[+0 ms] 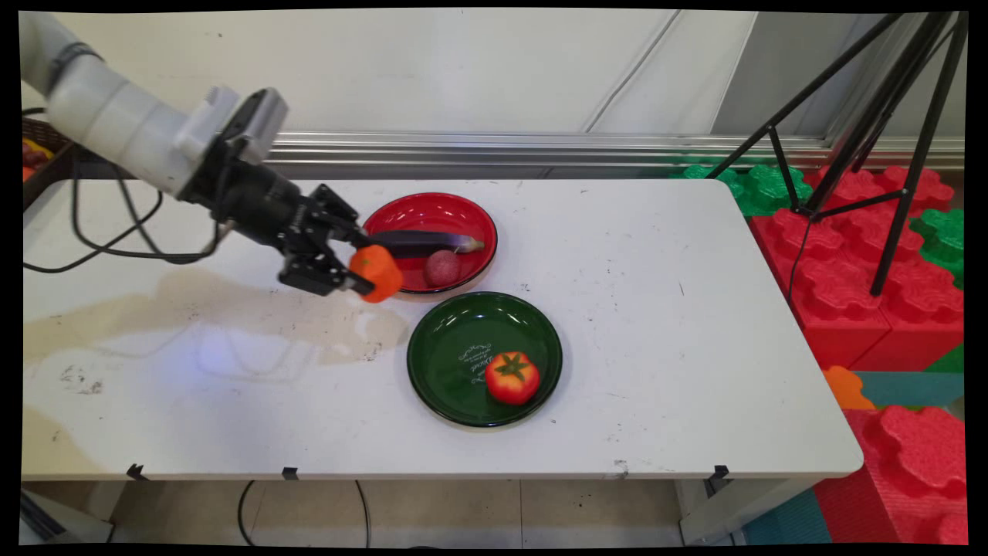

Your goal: Place the picked object on the table

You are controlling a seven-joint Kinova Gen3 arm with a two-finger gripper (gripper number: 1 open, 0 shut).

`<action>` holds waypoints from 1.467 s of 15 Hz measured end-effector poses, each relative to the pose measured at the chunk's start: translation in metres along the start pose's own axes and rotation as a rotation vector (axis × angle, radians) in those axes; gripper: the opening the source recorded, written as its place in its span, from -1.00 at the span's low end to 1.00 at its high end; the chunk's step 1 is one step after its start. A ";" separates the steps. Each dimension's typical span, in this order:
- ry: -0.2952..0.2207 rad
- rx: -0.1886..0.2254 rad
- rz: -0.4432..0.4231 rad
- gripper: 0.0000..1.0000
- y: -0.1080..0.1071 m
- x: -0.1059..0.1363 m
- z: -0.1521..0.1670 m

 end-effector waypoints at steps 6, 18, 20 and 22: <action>-0.057 0.000 -0.008 -1.00 0.000 -0.030 -0.029; -0.203 0.021 -0.028 -1.00 -0.015 -0.095 -0.013; -0.219 0.015 -0.036 -1.00 -0.017 -0.102 -0.004; -0.236 0.010 -0.048 -1.00 -0.019 -0.110 0.004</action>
